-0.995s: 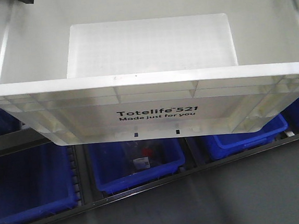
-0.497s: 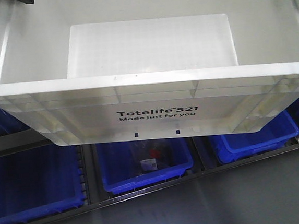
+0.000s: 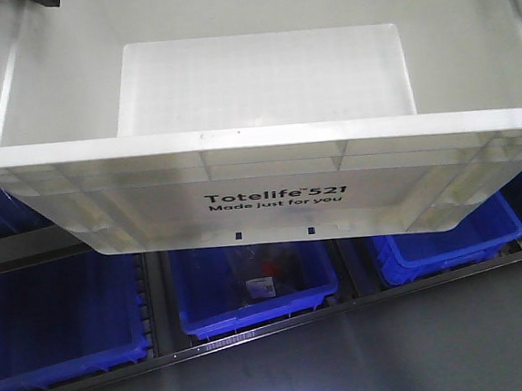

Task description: Place moving items into box and shelve

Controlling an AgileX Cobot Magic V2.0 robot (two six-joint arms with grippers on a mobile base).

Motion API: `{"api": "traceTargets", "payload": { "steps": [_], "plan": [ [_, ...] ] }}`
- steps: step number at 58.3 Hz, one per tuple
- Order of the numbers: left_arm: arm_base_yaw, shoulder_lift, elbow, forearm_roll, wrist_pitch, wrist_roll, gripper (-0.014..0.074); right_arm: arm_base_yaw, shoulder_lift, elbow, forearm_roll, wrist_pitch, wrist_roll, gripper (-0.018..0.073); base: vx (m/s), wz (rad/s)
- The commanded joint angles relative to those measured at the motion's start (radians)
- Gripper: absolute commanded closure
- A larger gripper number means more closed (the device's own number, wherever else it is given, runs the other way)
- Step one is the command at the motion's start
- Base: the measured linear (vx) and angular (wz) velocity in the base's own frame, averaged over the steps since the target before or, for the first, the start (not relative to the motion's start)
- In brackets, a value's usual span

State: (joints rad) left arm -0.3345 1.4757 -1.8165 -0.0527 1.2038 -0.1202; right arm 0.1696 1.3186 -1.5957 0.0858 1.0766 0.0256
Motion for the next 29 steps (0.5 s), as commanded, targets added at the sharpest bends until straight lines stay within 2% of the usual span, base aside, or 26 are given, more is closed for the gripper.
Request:
{"api": "traceTargets", "payload": {
  "steps": [1, 29],
  "plan": [
    [-0.007, -0.048, -0.043, -0.003, -0.134, 0.025, 0.0597, -0.003, -0.043, -0.043, 0.016, -0.140, -0.017, 0.0564, 0.00, 0.01],
    [-0.007, -0.048, -0.043, -0.003, -0.134, 0.025, 0.0597, -0.003, -0.043, -0.043, 0.016, -0.140, -0.017, 0.0564, 0.02, 0.02]
  ]
}}
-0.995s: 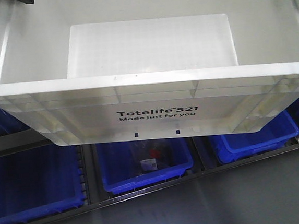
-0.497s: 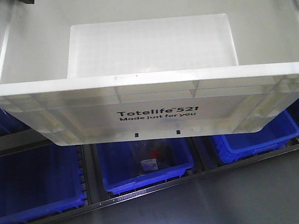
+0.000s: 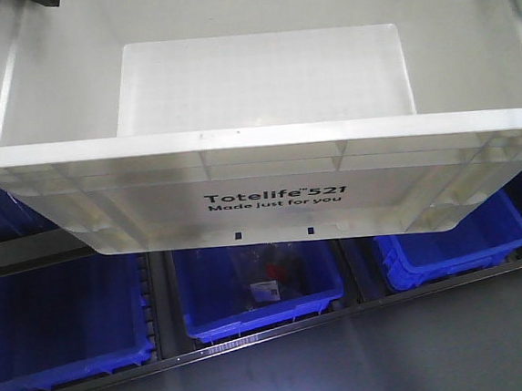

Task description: Place moving items into box and shelve

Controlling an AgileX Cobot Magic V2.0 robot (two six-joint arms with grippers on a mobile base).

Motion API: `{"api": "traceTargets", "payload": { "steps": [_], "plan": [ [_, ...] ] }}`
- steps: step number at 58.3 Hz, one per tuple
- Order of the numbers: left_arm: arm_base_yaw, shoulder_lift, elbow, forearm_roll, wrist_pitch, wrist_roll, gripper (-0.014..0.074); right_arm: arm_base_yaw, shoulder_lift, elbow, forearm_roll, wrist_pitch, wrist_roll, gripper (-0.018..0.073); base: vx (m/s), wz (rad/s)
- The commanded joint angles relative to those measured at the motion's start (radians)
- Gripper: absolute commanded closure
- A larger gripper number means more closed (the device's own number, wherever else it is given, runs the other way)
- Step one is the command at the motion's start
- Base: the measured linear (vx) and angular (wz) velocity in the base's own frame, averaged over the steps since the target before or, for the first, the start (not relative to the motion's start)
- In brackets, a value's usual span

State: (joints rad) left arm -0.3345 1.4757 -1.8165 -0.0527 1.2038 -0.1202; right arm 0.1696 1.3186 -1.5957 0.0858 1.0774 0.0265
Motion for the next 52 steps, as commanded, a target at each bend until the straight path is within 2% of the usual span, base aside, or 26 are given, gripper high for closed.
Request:
{"api": "traceTargets", "payload": {
  "steps": [1, 52],
  "plan": [
    [-0.007, -0.048, -0.043, -0.003, -0.134, 0.025, 0.0597, -0.003, -0.043, -0.043, 0.016, -0.141, -0.018, 0.0564, 0.03, 0.04],
    [-0.007, -0.048, -0.043, -0.003, -0.134, 0.025, 0.0597, -0.003, -0.043, -0.043, 0.016, -0.141, -0.018, 0.0564, 0.02, 0.04]
  ]
}}
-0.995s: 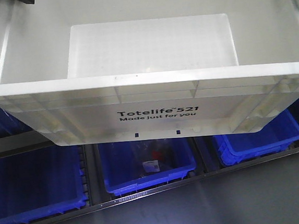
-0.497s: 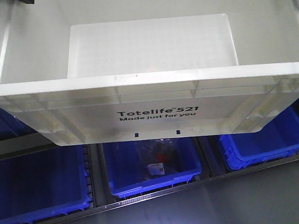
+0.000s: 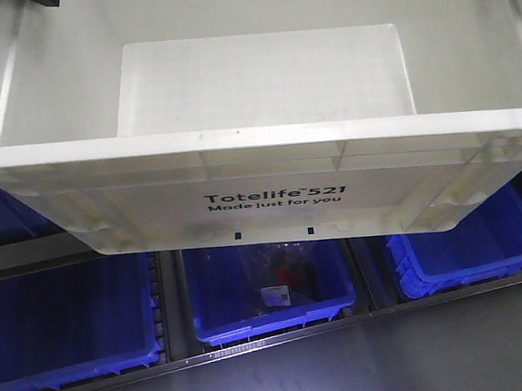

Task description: Place moving items into box and shelve

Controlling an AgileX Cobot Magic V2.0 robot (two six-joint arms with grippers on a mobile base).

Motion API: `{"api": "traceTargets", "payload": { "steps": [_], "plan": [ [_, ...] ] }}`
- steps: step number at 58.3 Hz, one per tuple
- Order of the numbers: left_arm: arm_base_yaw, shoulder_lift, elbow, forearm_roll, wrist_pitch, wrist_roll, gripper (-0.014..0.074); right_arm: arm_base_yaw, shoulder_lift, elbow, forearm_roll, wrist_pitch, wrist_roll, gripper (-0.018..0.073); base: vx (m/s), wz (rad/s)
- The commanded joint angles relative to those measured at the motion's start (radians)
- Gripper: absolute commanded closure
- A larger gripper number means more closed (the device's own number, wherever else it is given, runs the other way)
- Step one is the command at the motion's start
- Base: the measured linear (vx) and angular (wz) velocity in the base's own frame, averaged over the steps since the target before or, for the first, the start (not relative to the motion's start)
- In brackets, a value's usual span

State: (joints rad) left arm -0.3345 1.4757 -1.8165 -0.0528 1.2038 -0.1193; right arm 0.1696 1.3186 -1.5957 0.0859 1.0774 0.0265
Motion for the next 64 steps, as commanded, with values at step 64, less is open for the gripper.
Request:
{"api": "traceTargets", "payload": {
  "steps": [64],
  "plan": [
    [-0.007, -0.048, -0.043, -0.003, -0.134, 0.024, 0.0597, -0.003, -0.043, -0.043, 0.016, -0.141, -0.018, 0.0564, 0.00, 0.00]
  ]
}}
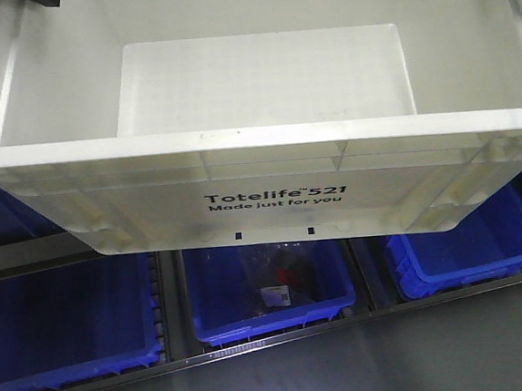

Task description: Place moving items into box and shelve

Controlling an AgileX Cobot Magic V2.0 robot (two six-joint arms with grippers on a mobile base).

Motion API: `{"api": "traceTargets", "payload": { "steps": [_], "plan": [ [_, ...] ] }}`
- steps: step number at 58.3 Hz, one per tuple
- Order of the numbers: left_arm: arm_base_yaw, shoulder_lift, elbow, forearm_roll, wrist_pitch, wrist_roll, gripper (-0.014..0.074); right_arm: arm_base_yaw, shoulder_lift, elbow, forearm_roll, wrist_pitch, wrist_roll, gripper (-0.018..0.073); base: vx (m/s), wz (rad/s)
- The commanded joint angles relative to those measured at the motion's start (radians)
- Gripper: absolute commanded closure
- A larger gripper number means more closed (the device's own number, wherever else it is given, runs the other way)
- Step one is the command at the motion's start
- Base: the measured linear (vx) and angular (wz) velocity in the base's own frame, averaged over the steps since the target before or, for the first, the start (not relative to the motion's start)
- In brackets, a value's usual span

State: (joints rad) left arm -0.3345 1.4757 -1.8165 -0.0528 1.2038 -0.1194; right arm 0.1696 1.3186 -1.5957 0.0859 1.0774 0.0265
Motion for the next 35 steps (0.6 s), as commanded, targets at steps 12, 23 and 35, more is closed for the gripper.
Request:
{"api": "traceTargets", "payload": {
  "steps": [12, 23, 35],
  "plan": [
    [-0.007, -0.048, -0.043, -0.003, -0.135, 0.024, 0.0597, -0.003, -0.043, -0.043, 0.016, -0.141, -0.018, 0.0564, 0.00, 0.00],
    [-0.007, -0.048, -0.043, -0.003, -0.145, 0.024, 0.0597, -0.003, -0.043, -0.043, 0.019, -0.141, -0.018, 0.0564, 0.00, 0.00],
    [-0.008, -0.048, -0.043, -0.030, -0.150, 0.023, 0.0597, -0.003, -0.043, -0.043, 0.019, -0.132, -0.018, 0.0564, 0.00, 0.00]
  ]
}}
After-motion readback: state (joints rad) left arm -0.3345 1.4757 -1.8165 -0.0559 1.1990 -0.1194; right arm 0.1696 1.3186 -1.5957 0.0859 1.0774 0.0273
